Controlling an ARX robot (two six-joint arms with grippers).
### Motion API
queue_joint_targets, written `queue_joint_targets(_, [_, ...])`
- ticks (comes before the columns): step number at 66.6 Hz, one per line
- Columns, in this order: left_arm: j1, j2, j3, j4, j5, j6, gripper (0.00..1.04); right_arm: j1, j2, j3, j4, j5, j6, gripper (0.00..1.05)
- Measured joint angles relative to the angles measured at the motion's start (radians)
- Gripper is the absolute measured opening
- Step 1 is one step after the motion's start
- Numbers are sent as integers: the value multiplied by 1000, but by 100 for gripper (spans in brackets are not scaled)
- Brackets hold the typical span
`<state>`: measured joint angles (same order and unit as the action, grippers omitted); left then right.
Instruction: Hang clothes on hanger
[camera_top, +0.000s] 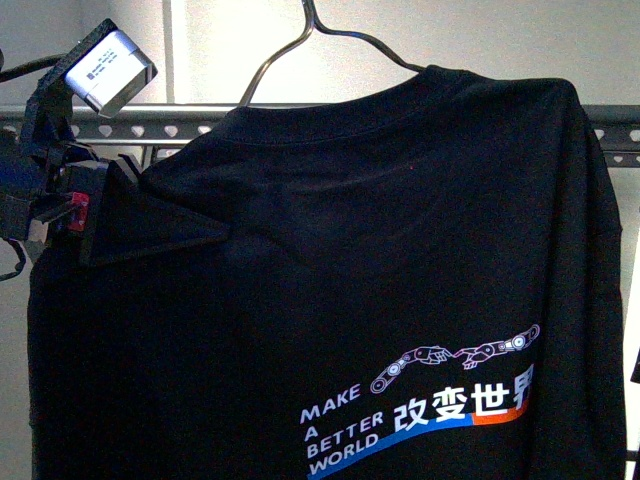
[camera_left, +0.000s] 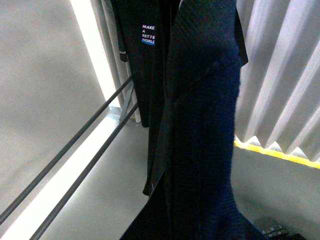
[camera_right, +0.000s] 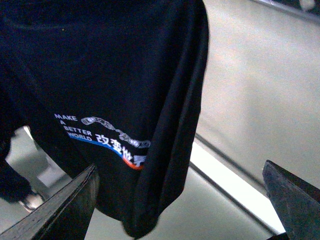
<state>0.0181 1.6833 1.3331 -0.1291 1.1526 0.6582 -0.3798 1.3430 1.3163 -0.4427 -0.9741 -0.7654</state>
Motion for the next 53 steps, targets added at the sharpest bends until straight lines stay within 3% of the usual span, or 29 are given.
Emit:
queue_joint_targets(7, [0,0,0,0,2,0,7,103,78,195,-139,84,-247,97])
queue_joint_targets(13, [2,0,0,0,0,0,7,227,189,417,-318,223,-516,97])
queue_joint_targets(18, [2,0,0,0,0,0,7,291,278,555,-417,334,-654,97])
queue_joint_targets(26, [1,0,0,0,0,0,7,346,370,674,-481,416,-722,97])
queue_joint_targets(53, [1,0,0,0,0,0,7,447,543,845,-508,480,-722,97])
